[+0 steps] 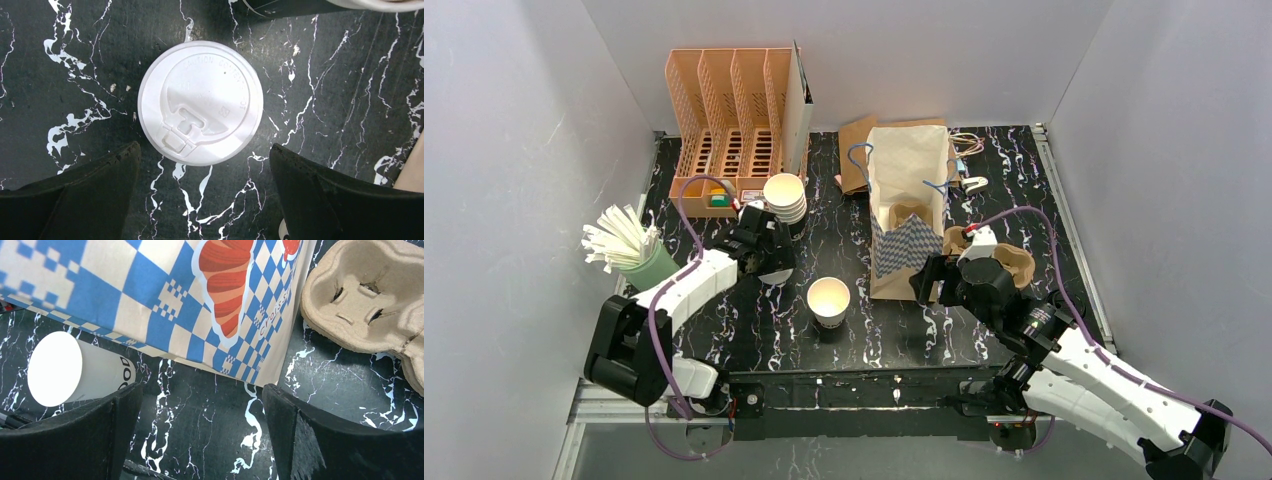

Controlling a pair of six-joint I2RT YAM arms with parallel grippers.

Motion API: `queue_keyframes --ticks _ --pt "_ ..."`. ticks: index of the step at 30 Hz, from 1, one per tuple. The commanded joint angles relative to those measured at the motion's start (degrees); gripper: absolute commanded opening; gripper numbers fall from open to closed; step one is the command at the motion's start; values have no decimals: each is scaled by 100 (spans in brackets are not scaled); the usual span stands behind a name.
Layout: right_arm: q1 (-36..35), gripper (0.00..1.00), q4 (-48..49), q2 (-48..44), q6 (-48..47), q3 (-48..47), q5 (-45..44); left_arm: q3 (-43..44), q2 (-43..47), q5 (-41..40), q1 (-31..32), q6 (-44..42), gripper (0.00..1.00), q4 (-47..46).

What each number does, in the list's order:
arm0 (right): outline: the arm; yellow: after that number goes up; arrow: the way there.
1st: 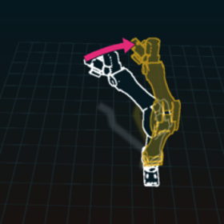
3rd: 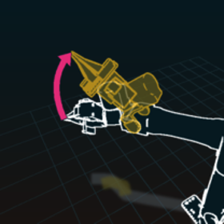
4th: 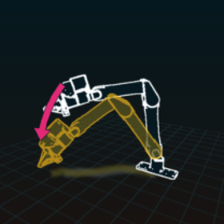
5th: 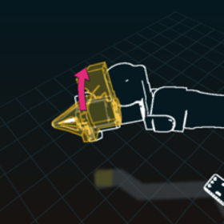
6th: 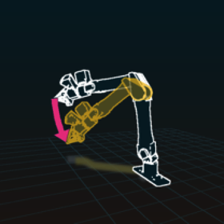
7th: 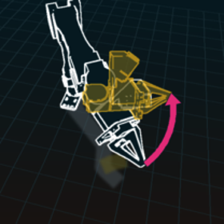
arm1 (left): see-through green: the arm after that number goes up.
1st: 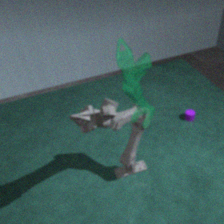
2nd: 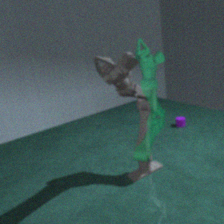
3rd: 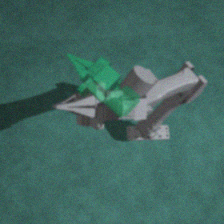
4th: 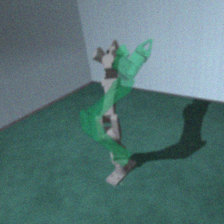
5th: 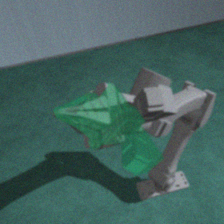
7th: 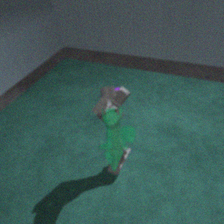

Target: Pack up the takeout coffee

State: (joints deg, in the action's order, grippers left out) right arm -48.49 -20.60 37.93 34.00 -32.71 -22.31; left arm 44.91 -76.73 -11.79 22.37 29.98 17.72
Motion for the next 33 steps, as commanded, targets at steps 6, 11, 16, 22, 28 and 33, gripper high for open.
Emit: queue_keyframes --ticks 6,11,16,22,28,33 --pt "11 98 52 12 -174 25 115 370 -403 -508 57 84 98 26" --pt "12 98 67 9 -192 40 121 477 -505 -535 57 89 90 9" --pt "9 98 116 50 -201 79 156 518 -573 -534 57 71 82 -5" --pt "12 97 136 75 -218 64 183 536 -649 -562 57 78 79 -5" --pt "11 97 127 39 -251 58 166 554 -631 -587 61 54 75 10" --pt "7 97 118 12 -253 63 156 634 -331 -637 57 26 74 140"
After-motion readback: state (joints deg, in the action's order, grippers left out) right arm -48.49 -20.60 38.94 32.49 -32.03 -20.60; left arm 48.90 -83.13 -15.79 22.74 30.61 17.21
